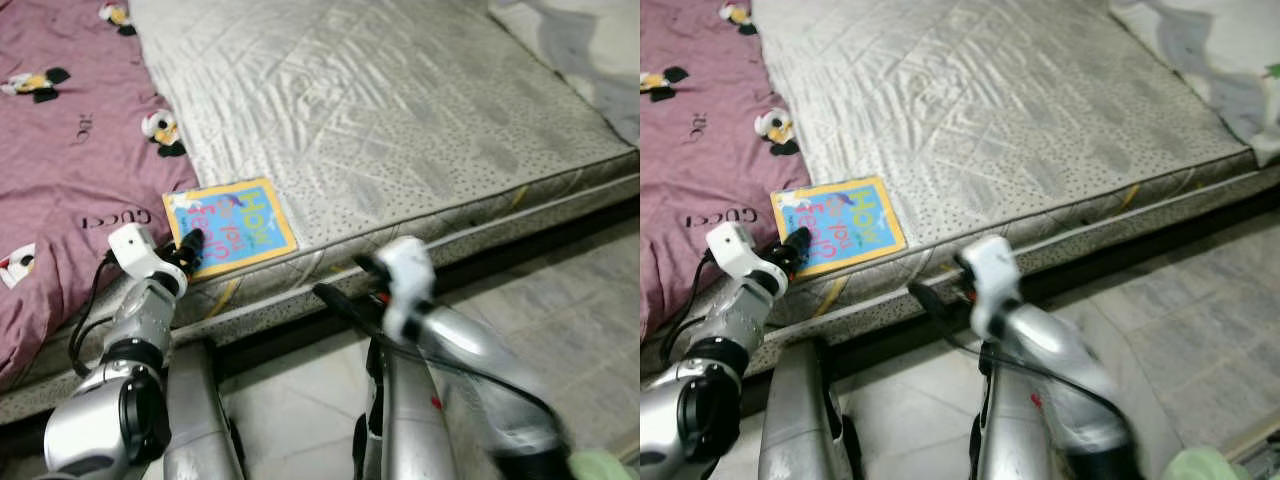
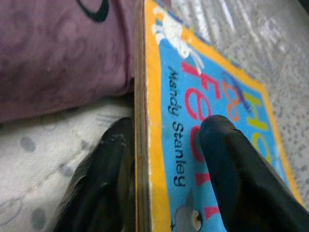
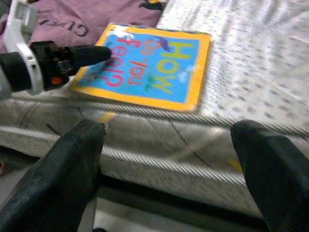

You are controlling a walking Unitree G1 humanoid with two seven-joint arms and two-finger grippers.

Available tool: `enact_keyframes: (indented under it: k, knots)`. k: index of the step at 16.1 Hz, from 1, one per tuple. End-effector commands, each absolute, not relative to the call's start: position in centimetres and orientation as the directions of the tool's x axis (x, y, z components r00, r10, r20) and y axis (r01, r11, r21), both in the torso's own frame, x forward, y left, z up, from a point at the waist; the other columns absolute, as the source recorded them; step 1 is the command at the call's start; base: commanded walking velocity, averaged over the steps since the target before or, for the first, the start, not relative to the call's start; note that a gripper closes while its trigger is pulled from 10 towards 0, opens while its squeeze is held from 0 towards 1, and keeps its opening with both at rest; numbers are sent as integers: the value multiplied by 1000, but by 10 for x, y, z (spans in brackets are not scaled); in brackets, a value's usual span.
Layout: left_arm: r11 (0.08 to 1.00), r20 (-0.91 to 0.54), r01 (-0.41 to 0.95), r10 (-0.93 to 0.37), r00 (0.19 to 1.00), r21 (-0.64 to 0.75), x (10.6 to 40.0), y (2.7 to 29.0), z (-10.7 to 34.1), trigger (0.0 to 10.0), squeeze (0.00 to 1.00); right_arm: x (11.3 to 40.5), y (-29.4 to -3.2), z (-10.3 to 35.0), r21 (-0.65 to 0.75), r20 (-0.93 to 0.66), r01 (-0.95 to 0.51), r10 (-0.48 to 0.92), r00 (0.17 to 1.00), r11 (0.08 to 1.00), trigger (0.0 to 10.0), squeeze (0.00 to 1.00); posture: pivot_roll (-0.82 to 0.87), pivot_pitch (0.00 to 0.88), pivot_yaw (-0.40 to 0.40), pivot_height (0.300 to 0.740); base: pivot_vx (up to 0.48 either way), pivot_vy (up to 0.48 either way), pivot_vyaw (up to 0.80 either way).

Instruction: Clean up the room

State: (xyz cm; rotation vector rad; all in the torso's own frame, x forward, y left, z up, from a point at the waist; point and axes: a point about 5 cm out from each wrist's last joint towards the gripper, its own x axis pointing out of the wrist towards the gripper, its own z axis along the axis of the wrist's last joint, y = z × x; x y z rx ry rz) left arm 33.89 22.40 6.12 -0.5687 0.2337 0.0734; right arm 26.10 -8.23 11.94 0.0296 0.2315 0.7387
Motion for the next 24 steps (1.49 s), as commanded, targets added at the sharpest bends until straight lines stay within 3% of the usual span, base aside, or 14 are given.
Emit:
enact_keyframes:
  k: [1, 5, 7, 9, 10, 11, 15, 17, 22, 24]
  knots:
    - [830, -228, -145, 22, 973, -538, 340, 227, 64, 0, 0, 263, -75, 116, 89, -207, -661, 663, 719, 745, 10000, 0, -210, 64, -15, 515, 0, 0, 0]
    - [827, -207, -139, 28, 978, -545, 345, 231, 71, 0, 0, 276, -51, 119, 64, -187, -649, 648, 739, 758, 10000, 0, -196, 54, -2, 515, 0, 0, 0]
    - [819, -212, -154, 40, 977, -553, 345, 232, 72, 0, 0, 278, -71, 122, 40, -175, -649, 645, 744, 759, 10000, 0, -198, 52, 2, 515, 0, 0, 0]
    - [844, -293, -184, 33, 956, -504, 344, 226, 65, 0, 0, 278, -65, 121, 18, -172, -658, 650, 740, 753, 10000, 0, -200, 49, 3, 515, 0, 0, 0]
    - [858, -320, -199, 42, 947, -474, 344, 225, 63, 1922, 0, 278, -63, 120, 14, -172, -658, 650, 740, 753, 10000, 0, -200, 49, 3, 515, 0, 0, 0]
    - [857, -319, -193, 36, 947, -478, 344, 223, 63, 10000, 984, 279, -66, 120, 12, -172, -656, 648, 742, 755, 10000, 0, -198, 50, 4, 515, 0, 0, 0]
    - [890, -244, -112, 1, 970, -441, 344, 217, 68, 10000, 1000, 273, -74, 122, 12, -179, -660, 651, 738, 751, 10000, 0, -186, 78, 3, 515, 0, 0, 0]
    - [901, -277, -94, -30, 960, -424, 336, 213, 59, 10000, 1000, 267, -75, 122, 15, -184, -666, 657, 731, 746, 10000, 0, -182, 97, -2, 515, 0, 0, 0]
    - [899, -334, -145, -1, 942, -413, 319, 220, 41, 10000, 1000, 251, -84, 122, 11, -200, -668, 657, 727, 744, 10000, 0, -191, 123, -16, 515, 0, 0, 0]
    - [911, -264, -142, 38, 964, -386, 309, 224, 51, 10000, 1000, 242, -91, 118, 10, -218, -667, 653, 725, 745, 10000, 0, -175, 130, -23, 515, 0, 0, 0]
